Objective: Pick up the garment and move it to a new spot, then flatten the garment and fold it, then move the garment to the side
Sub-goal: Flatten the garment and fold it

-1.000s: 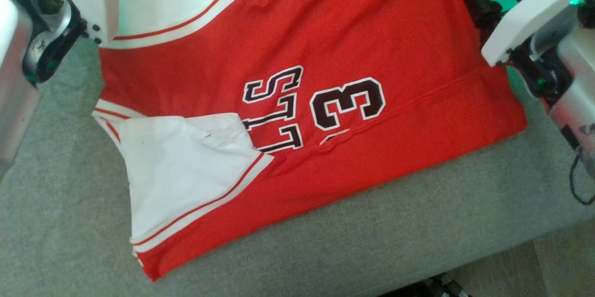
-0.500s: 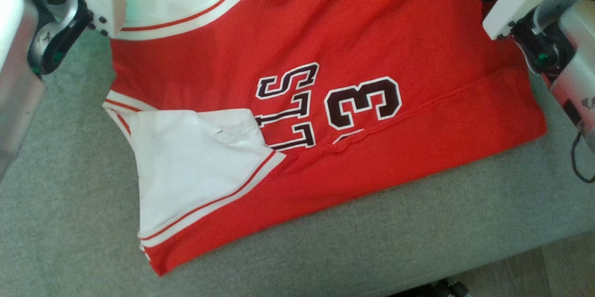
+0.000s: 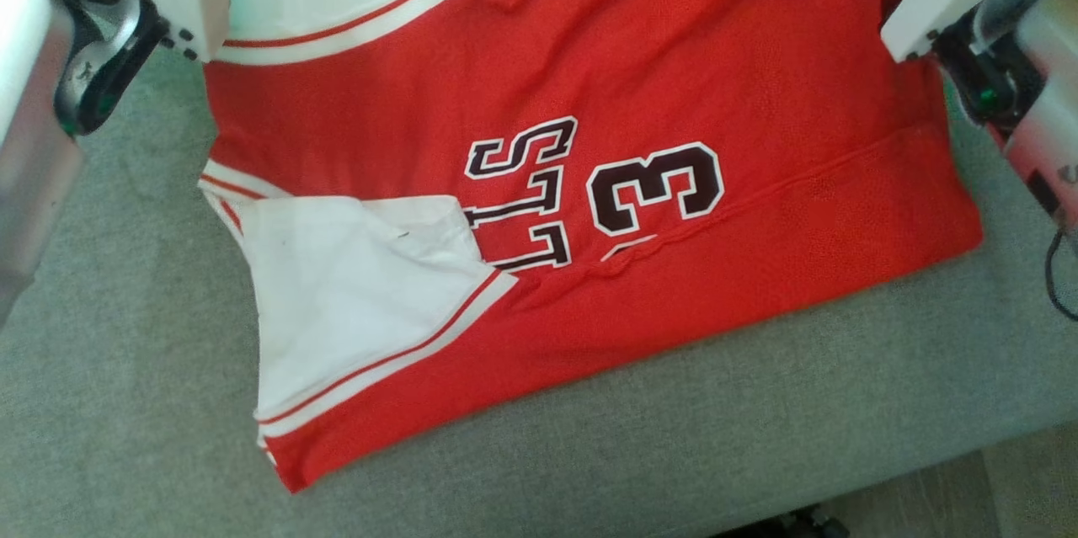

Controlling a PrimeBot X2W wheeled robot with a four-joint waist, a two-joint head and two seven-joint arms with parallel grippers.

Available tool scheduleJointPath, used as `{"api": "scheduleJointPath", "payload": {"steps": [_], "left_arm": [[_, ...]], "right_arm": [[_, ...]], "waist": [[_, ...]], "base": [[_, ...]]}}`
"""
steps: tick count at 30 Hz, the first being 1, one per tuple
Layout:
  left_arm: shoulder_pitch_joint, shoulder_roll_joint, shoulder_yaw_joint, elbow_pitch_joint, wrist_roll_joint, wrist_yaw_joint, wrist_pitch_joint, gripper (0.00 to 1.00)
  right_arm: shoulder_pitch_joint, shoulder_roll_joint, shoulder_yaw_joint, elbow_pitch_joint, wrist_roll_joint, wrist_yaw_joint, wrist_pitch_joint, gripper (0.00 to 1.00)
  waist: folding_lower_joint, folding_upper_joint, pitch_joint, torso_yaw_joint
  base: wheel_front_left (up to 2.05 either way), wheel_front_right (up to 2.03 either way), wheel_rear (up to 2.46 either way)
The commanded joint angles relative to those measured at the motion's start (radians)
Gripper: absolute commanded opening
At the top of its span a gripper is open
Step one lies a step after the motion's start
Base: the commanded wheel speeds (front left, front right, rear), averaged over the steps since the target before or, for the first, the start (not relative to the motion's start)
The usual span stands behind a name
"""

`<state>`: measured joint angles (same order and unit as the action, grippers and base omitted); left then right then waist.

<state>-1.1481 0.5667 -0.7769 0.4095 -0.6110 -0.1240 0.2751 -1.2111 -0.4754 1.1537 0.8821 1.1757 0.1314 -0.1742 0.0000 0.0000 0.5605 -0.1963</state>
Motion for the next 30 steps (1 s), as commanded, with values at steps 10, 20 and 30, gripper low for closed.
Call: {"api": "scheduleJointPath", "payload": {"steps": [10, 20, 30], "left_arm": [[-0.102, 0.039, 0.060, 0.006, 0.075, 0.013, -0.233, 0.00], [-0.026, 0.050, 0.083, 0.005, 0.029, 0.009, -0.357, 0.00], [0.266, 0.157, 0.111, -0.242, -0.041, 0.085, -0.432, 0.00]], "right_arm": [[-0.041, -0.082, -0.022, -0.041, 0.093, -0.001, -0.077, 0.00], [0.033, -0.161, -0.011, -0.089, 0.147, -0.001, -0.085, 0.00], [0.179, -0.226, -0.071, -0.171, 0.136, -0.001, -0.087, 0.00]], "waist": [[0.0000, 0.0000, -0.042, 0.005], [0.0000, 0.0000, -0.093, 0.031], [0.0000, 0.0000, -0.150, 0.053]], "base": [[0.00, 0.00, 0.00], [0.00, 0.00, 0.00], [0.00, 0.00, 0.00]]}}
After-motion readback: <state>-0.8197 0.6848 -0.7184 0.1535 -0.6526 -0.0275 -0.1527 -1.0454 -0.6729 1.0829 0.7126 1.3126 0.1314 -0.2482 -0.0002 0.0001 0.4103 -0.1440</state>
